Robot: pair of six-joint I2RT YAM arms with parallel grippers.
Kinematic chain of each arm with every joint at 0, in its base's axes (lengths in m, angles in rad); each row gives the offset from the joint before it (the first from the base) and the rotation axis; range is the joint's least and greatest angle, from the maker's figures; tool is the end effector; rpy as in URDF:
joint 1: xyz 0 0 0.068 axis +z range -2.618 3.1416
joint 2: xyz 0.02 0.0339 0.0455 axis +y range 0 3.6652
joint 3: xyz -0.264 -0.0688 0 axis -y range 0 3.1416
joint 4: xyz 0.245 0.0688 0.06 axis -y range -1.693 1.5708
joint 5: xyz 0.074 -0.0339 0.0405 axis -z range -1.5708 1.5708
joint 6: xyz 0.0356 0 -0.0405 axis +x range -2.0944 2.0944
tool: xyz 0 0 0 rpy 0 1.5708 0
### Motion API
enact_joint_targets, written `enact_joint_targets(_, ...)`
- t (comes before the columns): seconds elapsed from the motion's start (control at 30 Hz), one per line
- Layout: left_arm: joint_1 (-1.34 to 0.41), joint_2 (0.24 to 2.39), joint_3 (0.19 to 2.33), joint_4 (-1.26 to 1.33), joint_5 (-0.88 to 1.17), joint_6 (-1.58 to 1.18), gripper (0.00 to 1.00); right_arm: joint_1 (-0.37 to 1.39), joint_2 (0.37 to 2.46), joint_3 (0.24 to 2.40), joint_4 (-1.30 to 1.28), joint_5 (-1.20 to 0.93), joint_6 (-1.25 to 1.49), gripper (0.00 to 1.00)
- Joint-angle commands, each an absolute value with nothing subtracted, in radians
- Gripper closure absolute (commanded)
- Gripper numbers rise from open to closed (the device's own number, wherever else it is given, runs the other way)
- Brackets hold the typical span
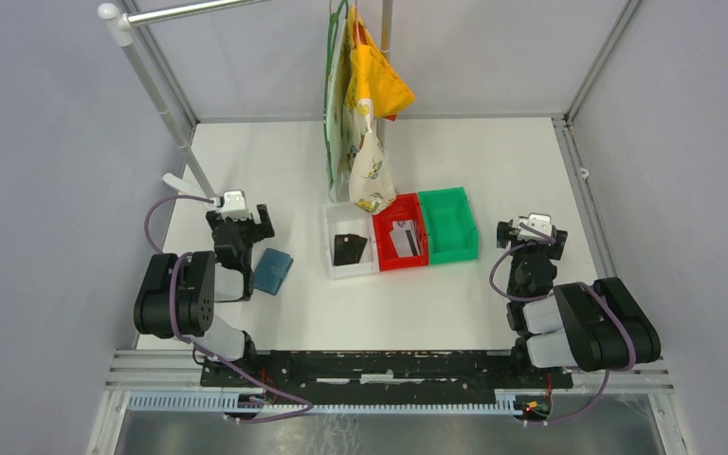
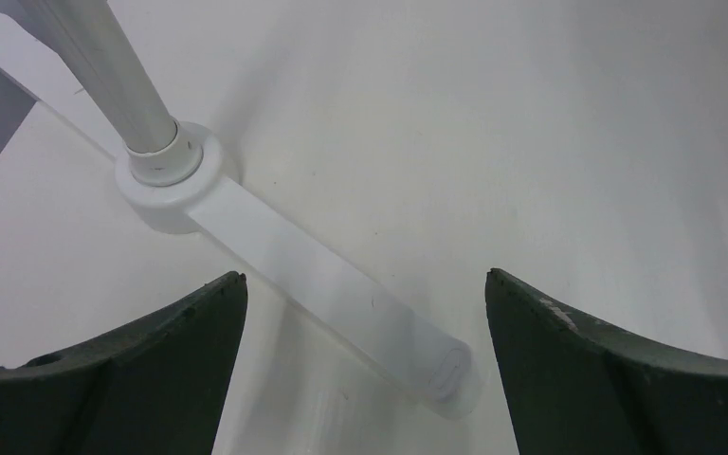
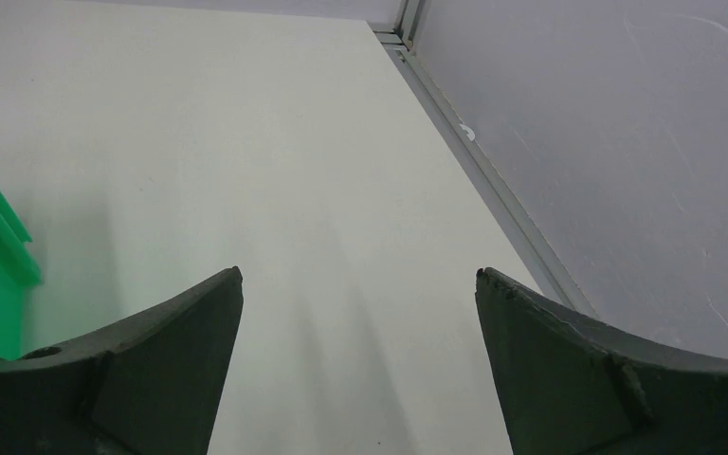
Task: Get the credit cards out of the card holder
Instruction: Move the storage box to the center of the board.
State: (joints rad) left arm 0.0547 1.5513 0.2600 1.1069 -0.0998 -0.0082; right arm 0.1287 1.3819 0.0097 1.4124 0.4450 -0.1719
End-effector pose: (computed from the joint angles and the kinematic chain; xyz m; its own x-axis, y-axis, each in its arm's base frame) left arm 0.2471 0.0171 0.1384 -0.1818 -0.0181 -0.9832 -0.1537 0.9881 0.0102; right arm 0.1841 0.0084 0.1487 -0.0139 -0.1575 -0.9874 0.3129 0.9372 -0.1539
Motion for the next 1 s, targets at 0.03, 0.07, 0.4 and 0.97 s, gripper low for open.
enact_joint_targets(0.03, 0.056, 1.550, 0.261, 1.156, -0.111, -0.034, 0.00, 0.126, 1.368, -0.105, 1.444, 0.436, -0.161, 0.02)
enact_joint_targets(0.07, 0.056, 1.550, 0.261, 1.156, -0.111, -0.034, 0.00, 0.126, 1.368, -0.105, 1.443, 0.436, -0.161, 0.02)
enact_joint_targets(0.4, 0.050, 1.551, 0.266, 1.149, -0.118, -0.028, 0.00, 0.126, 1.368, -0.104, 1.440, 0.435, -0.161, 0.02)
enact_joint_targets(0.97, 0.157, 1.294, 0.577, 0.350, 0.127, -0.044, 0.00, 0.148, 0.846, 0.092, 0.705, 0.520, 0.241, 0.02)
